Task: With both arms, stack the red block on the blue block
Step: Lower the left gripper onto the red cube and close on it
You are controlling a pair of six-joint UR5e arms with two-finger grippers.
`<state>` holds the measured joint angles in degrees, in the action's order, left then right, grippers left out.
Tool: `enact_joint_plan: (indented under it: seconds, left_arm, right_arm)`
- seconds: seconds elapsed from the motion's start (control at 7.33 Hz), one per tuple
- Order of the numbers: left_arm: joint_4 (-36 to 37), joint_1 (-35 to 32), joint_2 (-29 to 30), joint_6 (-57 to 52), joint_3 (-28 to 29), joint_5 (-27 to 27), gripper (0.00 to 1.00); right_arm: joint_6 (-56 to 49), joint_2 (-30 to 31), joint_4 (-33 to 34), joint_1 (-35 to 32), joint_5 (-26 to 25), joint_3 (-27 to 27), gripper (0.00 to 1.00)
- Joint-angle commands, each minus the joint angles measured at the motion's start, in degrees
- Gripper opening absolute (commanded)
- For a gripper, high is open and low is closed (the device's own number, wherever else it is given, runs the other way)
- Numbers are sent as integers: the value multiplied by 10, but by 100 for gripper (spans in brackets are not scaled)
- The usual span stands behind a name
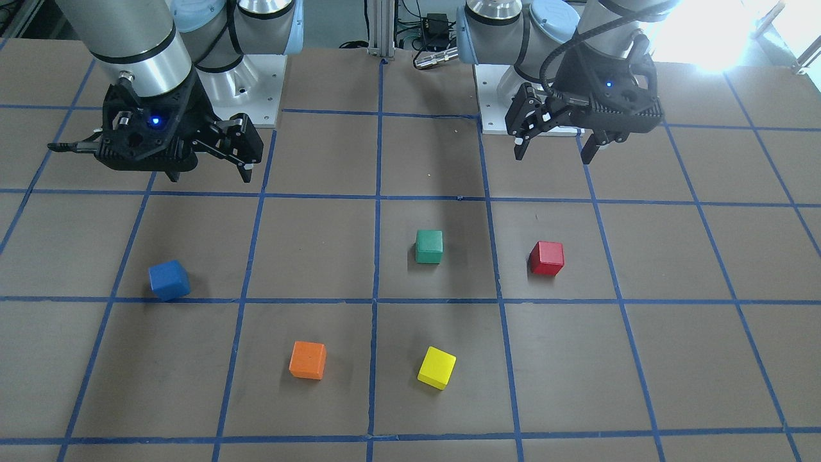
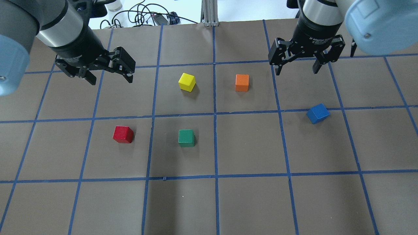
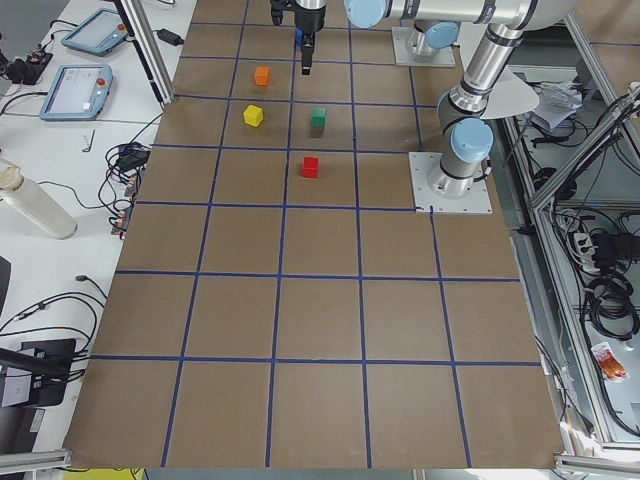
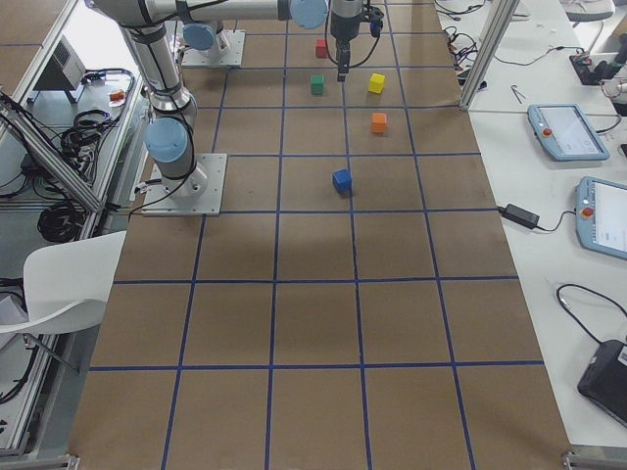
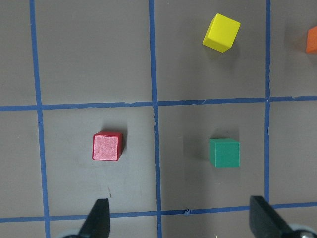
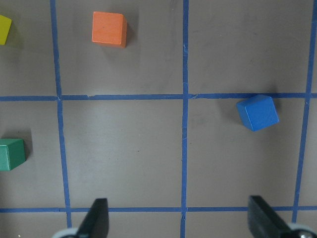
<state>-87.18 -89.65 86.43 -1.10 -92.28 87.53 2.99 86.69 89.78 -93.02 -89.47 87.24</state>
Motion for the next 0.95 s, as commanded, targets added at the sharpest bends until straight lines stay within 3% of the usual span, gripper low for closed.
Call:
enact_joint_plan:
  seconds: [0.0,0.27,0.41,0.82]
  left_arm:
    - [-1,0,3,-4,-2,0,100]
    - [-3,8,8,-29,-7,0,100]
    - [10,17,10,-74,-37,8,100]
    - [187,101,46,-190,-182,19,100]
  right_arm:
    - [4,0,-4,0,0,-1,100]
    - [8,2,-5,-2,1,0,100]
    - [7,1,-6,-2,0,0,100]
    - [7,-2,-5,-2,0,0,100]
